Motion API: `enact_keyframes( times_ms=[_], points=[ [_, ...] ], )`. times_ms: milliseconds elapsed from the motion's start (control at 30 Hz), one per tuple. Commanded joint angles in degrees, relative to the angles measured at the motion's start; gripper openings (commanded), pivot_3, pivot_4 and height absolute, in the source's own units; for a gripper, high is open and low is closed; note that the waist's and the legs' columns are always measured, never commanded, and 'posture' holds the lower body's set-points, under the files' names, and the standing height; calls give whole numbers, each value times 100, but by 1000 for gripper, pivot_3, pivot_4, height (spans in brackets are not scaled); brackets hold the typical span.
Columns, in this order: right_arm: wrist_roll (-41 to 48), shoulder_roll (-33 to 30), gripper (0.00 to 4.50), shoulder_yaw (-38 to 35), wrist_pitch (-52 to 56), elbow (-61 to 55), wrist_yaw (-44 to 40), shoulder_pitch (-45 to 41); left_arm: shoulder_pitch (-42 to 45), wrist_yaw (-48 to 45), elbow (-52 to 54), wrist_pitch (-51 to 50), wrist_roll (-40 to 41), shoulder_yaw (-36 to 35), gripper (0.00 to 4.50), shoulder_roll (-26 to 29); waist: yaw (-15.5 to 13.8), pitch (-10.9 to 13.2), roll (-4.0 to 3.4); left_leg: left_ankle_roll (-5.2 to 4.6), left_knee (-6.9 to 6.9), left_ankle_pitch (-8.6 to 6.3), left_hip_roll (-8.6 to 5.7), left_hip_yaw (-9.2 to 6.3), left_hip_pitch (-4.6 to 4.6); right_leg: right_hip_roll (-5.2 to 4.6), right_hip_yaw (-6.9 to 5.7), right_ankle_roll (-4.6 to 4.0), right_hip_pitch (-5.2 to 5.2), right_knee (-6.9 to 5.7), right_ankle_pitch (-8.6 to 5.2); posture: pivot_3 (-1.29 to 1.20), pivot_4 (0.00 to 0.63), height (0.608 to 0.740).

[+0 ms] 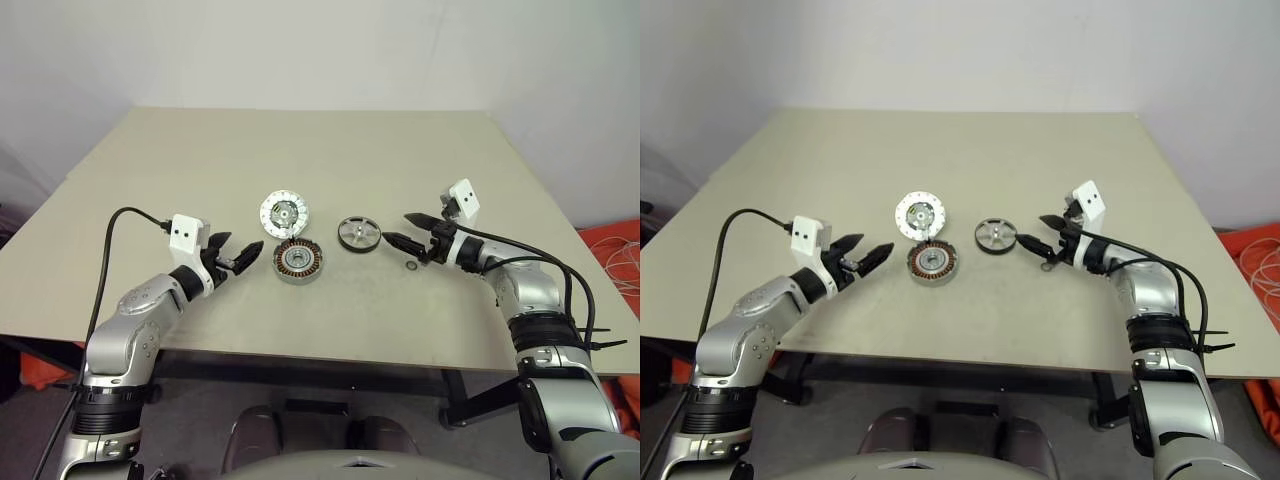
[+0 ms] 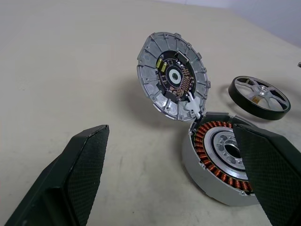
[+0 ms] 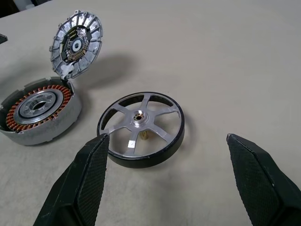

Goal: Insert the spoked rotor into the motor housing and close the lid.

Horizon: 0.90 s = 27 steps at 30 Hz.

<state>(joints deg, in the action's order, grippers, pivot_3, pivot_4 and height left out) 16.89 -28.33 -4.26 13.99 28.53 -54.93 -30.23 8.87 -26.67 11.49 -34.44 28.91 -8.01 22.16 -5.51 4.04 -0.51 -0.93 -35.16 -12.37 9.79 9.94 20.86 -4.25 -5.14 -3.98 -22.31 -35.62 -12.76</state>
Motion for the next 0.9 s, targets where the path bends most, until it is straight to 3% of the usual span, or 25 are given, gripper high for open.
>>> enact_keyframes(
  times_ms=[33, 467, 900],
  points=[
    [41, -48, 4494, -91, -135, -121, -28, -105, 95, 11, 175, 54, -9, -20, 4475, 6, -1, 0, 0, 0, 0, 0, 0, 0, 0, 0, 0, 0, 0, 0, 0, 0, 0, 740],
    [-652, -536, 4494, 279, -590, 107, -172, 343, 117, -7, 104, 81, -73, 4, 4475, 39, -7, 0, 1, 0, 0, 0, -1, 0, 0, 0, 0, 0, 2, 2, 0, 0, 0, 740],
    [-712, -513, 4494, 379, -615, 96, -377, 654, 148, -34, 40, 94, -150, 12, 4475, 73, 2, -1, 0, -1, 0, 0, 0, 0, -5, 0, 0, 1, 6, 1, 0, 0, 0, 740]
  ],
)
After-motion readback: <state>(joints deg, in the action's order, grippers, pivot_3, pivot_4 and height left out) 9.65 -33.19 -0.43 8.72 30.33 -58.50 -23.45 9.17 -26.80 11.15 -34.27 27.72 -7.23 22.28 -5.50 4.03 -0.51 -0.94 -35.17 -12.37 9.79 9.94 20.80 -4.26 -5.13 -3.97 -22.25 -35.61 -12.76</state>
